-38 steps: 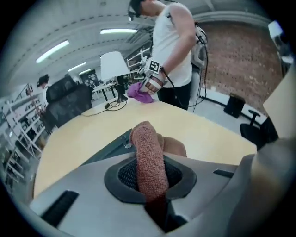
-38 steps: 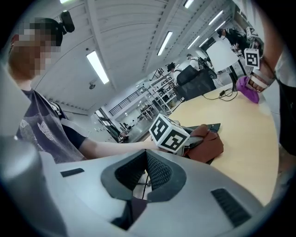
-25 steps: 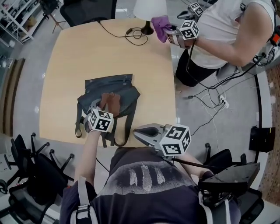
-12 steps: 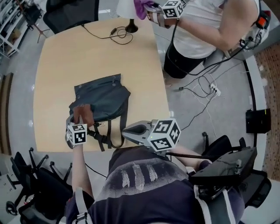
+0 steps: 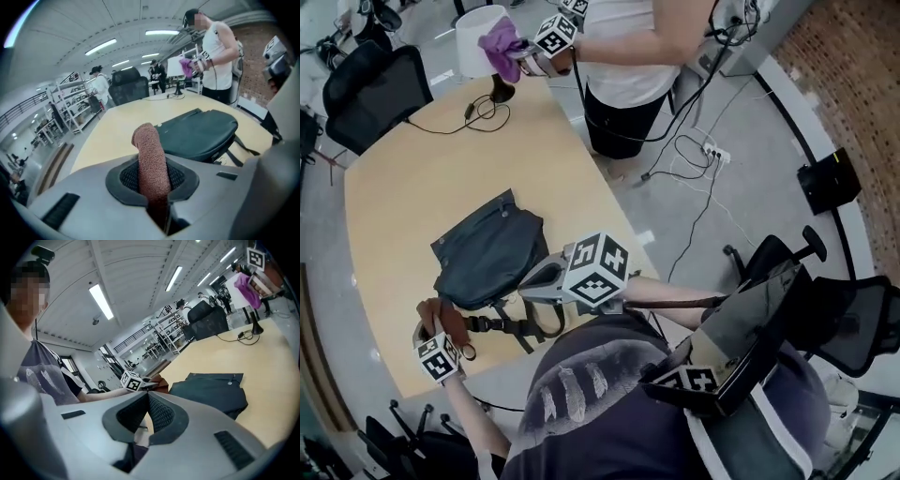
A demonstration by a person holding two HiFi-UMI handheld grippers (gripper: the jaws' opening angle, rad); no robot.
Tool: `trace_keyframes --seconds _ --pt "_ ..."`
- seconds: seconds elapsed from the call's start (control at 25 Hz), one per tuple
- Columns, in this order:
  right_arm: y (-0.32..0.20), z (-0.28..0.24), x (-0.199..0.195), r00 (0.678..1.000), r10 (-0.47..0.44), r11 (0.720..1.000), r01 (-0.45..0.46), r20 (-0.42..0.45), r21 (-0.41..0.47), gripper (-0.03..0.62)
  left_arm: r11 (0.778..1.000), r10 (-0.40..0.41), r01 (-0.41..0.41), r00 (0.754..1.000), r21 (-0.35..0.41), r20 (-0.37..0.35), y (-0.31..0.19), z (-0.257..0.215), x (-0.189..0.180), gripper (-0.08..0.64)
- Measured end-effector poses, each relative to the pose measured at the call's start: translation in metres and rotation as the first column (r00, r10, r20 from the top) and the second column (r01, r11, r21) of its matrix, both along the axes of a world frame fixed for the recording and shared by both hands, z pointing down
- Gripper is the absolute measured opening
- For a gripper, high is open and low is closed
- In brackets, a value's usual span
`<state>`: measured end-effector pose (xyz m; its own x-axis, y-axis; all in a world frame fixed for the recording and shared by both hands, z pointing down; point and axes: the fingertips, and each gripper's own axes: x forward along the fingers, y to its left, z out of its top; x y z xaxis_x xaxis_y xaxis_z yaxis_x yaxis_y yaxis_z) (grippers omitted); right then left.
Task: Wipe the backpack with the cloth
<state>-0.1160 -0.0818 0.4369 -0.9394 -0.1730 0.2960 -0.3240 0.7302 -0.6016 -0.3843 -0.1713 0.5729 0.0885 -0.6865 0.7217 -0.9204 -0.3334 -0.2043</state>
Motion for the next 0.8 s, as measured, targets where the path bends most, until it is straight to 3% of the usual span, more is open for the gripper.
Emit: trace_keyframes --seconds 0.12,0.2,0.28,0.4,0.52,0.68,0.8 --pt "-0.014 -0.017 -0.008 1.000 0.011 0.995 -0.009 -0.019 0.104 0.002 0.982 0.168 -0.151 0.971 0.110 -0.169 -0.014 -0.038 0.048 0.057" --pt "-0.017 -0.029 -0.016 1.000 0.021 0.990 -0.019 -0.011 0.139 0.002 0.961 0.254 -0.209 0.926 0.179 -0.281 -0.016 -0.059 0.078 0.057" --pt "-0.015 -0.035 -0.018 0.999 0.041 0.991 -0.041 0.007 0.131 0.002 0.940 0.322 -0.254 0.883 0.230 -0.341 -0.012 -0.074 0.104 0.057" --pt "-0.003 -0.037 -0.016 0.999 0.040 0.993 -0.043 0.028 0.114 0.002 0.909 0.398 -0.310 0.846 0.278 -0.356 0.005 -0.092 0.138 0.057" --pt "0.014 -0.044 -0.012 0.998 0.005 0.992 -0.013 0.063 0.127 0.002 0.891 0.433 -0.329 0.825 0.314 -0.364 0.031 -0.113 0.163 0.057" --pt "0.036 -0.054 0.006 0.993 -0.039 0.988 0.023 0.107 0.151 0.002 0.880 0.449 -0.342 0.826 0.331 -0.341 0.064 -0.131 0.196 0.057" --pt "0.062 -0.052 0.024 0.987 -0.073 0.990 0.054 0.143 0.132 0.002 0.886 0.436 -0.331 0.835 0.326 -0.336 0.095 -0.135 0.220 0.057"
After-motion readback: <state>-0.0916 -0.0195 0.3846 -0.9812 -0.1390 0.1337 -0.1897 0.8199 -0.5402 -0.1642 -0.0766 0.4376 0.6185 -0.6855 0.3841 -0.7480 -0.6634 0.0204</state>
